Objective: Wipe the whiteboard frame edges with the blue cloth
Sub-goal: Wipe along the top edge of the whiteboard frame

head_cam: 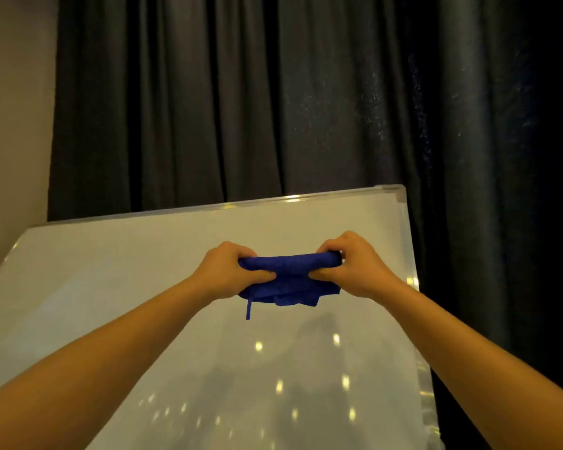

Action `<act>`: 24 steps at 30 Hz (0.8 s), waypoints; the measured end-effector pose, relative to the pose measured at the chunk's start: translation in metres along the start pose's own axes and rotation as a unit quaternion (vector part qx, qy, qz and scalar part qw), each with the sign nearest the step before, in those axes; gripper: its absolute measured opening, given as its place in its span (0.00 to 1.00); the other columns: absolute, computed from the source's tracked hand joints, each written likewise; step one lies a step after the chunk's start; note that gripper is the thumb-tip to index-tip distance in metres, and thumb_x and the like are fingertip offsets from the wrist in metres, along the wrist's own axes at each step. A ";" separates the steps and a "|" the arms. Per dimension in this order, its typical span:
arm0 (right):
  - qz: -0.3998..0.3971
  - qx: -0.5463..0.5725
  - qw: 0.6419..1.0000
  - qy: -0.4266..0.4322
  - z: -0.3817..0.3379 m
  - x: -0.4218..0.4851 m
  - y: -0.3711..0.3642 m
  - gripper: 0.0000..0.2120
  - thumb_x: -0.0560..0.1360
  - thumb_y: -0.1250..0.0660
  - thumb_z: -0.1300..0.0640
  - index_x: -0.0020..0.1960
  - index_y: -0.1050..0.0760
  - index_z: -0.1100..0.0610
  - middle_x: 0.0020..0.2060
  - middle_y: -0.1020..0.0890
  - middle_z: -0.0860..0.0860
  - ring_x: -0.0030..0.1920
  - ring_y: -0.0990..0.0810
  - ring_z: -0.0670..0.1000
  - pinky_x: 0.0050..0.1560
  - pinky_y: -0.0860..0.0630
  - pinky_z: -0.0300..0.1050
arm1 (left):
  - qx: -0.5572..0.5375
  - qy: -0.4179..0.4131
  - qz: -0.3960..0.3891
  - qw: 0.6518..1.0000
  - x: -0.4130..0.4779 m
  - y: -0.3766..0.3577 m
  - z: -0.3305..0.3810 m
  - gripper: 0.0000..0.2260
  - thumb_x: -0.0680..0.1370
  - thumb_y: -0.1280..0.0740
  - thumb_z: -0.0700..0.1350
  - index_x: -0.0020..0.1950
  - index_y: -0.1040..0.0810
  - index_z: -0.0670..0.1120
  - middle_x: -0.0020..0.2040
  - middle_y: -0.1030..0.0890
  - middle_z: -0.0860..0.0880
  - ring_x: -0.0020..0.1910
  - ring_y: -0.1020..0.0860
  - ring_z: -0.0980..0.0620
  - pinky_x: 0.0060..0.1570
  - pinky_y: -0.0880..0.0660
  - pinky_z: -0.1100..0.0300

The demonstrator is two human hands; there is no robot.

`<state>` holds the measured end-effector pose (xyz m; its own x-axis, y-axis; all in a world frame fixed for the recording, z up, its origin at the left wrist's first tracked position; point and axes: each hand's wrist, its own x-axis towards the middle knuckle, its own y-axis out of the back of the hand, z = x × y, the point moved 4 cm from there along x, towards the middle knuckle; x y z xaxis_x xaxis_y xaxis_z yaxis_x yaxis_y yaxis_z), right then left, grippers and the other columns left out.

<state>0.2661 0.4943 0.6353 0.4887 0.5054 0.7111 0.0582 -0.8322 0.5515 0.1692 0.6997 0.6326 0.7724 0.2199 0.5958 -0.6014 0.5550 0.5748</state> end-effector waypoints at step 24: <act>0.191 -0.149 0.969 -0.041 0.007 0.350 -0.117 0.14 0.74 0.32 0.65 0.52 0.19 0.48 0.48 0.18 0.50 0.48 0.18 0.53 0.42 0.19 0.46 | -0.089 -0.168 0.052 0.980 0.374 0.102 -0.191 0.11 0.76 0.30 0.54 0.44 0.17 0.47 0.37 0.17 0.50 0.39 0.20 0.51 0.31 0.29 0.61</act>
<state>0.4362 0.7667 0.8167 0.4924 0.1432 0.8585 -0.3895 -0.8459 0.3645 0.4355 0.9919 0.8069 0.5805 0.0229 0.8139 -0.6048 0.6814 0.4122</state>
